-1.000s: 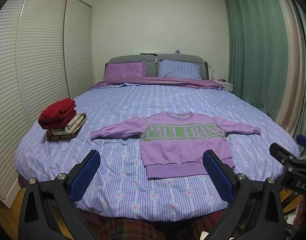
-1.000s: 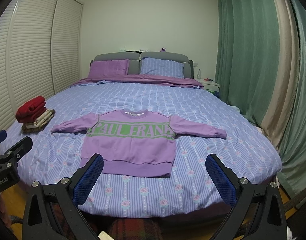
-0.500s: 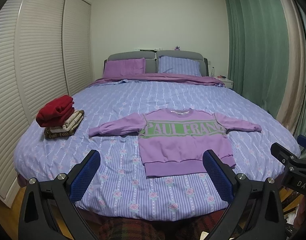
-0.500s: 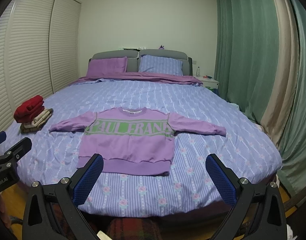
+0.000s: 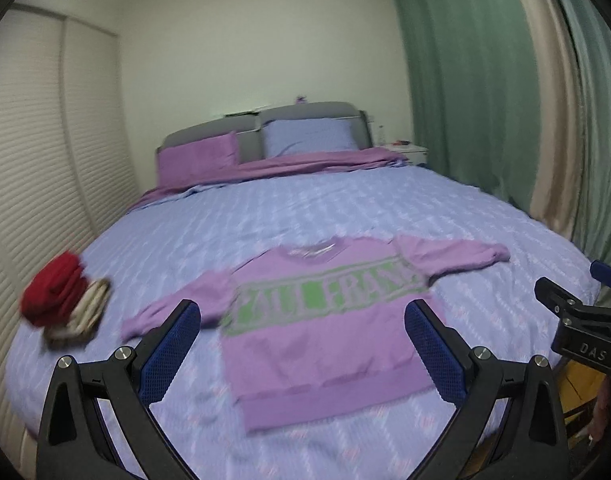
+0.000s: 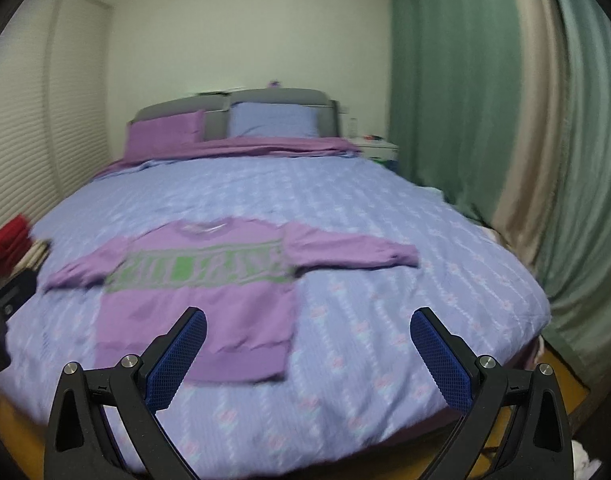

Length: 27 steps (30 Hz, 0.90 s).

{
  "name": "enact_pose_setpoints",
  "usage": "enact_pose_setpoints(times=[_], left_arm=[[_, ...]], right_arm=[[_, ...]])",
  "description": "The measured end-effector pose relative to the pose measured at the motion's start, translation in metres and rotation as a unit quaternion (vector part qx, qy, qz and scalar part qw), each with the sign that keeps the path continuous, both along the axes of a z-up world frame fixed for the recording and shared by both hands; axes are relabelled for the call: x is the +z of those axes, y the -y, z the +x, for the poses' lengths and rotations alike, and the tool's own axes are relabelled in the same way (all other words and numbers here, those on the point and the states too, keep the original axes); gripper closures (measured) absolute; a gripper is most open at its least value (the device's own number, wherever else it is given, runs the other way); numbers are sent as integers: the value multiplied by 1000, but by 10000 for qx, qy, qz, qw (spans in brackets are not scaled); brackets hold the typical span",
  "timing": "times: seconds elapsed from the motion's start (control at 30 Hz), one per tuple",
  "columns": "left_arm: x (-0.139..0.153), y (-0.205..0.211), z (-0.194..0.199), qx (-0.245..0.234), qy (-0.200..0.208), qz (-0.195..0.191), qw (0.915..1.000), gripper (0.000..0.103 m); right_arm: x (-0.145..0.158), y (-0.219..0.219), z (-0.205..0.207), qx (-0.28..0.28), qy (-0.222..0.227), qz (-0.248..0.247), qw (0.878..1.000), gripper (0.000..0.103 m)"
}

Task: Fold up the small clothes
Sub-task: 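Reach the right gripper to a sleeve cuff and grasp it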

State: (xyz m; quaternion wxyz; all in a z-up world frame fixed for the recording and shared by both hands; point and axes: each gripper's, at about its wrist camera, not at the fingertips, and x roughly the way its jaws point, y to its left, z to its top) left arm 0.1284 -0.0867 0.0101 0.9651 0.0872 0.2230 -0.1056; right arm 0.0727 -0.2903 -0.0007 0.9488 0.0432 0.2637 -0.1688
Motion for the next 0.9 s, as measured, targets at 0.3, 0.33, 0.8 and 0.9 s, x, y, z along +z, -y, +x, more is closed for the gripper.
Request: enact_pose_setpoints(times=[0.3,0.33,0.8,0.9], left_arm=[[-19,108,115,-857,-370,109,9956,0],[-25,123,130,-982,-478,58,9940,0],[-102,228,236,-828,-1248,41,9887,0],[-113,235,248,-786,-1330,82,9880,0]], right_arm=[[-39,102,79,-1139,29,660,9913,0],[-45,111,89,-1256,-12,679,9898,0],[-129,232,197,-1655,-291,1895,9674,25],[-144,245,211,-1598,-409,2089,9639,32]])
